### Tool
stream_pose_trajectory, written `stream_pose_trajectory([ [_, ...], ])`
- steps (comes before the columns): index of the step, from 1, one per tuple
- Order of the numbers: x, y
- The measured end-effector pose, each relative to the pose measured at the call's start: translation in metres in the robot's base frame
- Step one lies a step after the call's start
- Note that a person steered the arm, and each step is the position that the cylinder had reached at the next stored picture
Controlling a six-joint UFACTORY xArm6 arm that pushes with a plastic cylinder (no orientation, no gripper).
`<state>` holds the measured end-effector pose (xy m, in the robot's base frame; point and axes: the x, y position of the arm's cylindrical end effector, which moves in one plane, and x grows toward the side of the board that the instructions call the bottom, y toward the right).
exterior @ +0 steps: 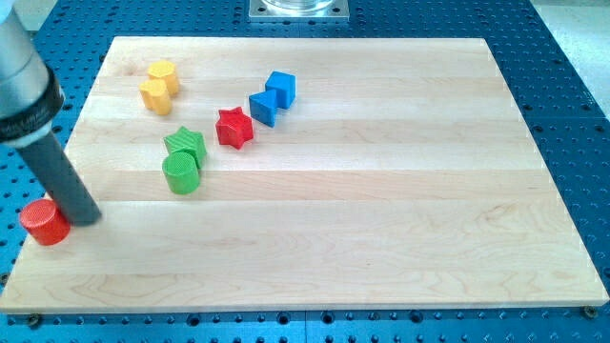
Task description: Move the red circle diagonal to the bottom left of the green circle
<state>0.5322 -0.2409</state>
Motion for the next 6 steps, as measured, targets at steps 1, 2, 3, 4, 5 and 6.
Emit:
stream_pose_trajectory([
  [1,-0.037,0.0],
  [2,-0.033,-0.061],
  [3,-0.021,-0.064],
  [4,0.054,-0.042],
  [5,0.04,-0.026],
  [6,0.031,-0.025],
])
